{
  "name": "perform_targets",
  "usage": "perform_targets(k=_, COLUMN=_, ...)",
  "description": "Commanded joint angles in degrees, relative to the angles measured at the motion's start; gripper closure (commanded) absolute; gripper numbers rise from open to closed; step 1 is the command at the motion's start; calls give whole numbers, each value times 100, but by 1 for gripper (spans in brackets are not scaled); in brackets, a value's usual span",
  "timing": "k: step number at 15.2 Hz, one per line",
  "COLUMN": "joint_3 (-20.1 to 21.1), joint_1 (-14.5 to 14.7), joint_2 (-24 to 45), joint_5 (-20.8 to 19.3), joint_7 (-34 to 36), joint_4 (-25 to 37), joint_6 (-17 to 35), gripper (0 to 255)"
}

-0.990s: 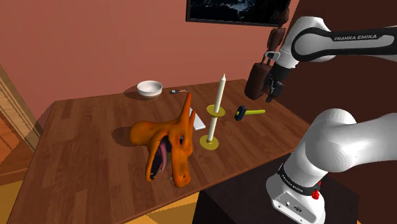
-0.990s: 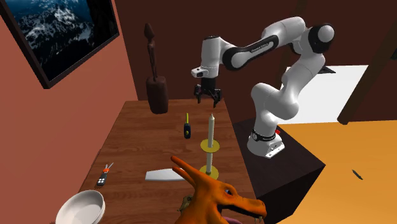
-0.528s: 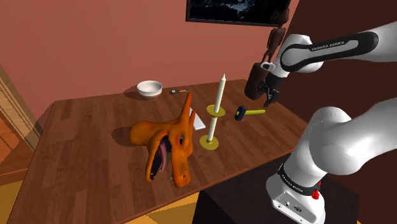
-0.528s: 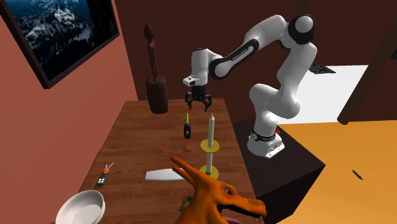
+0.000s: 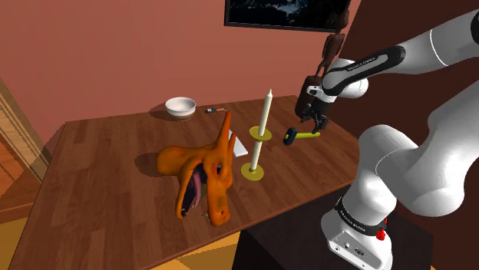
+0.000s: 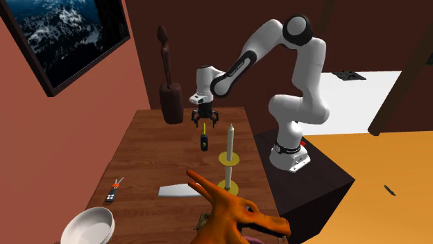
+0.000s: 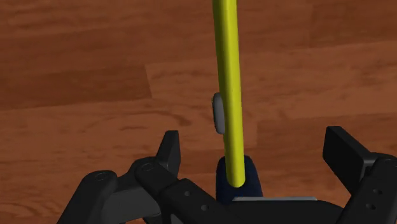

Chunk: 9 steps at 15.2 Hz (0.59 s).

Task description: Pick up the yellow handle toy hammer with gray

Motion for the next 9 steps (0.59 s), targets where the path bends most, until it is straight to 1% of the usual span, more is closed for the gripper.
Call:
perform_targets(k=1, joint_3=-916, joint_1=908, joint_2=-76, joint_5=-128, joint_7=-307, joint_4=278, joint_6=106, gripper=0)
perform_targets(k=8, joint_3=-1929, joint_1=1754, joint_2=-346, joint_5=-633, joint_7=-42, joint_4=280, joint_6=532, gripper=0)
perform_targets(k=9, joint_3=-2008, joint_1=1819, joint_2=-372, joint_5=-677, joint_7=-18, joint_4=284, joint_6=565, gripper=0)
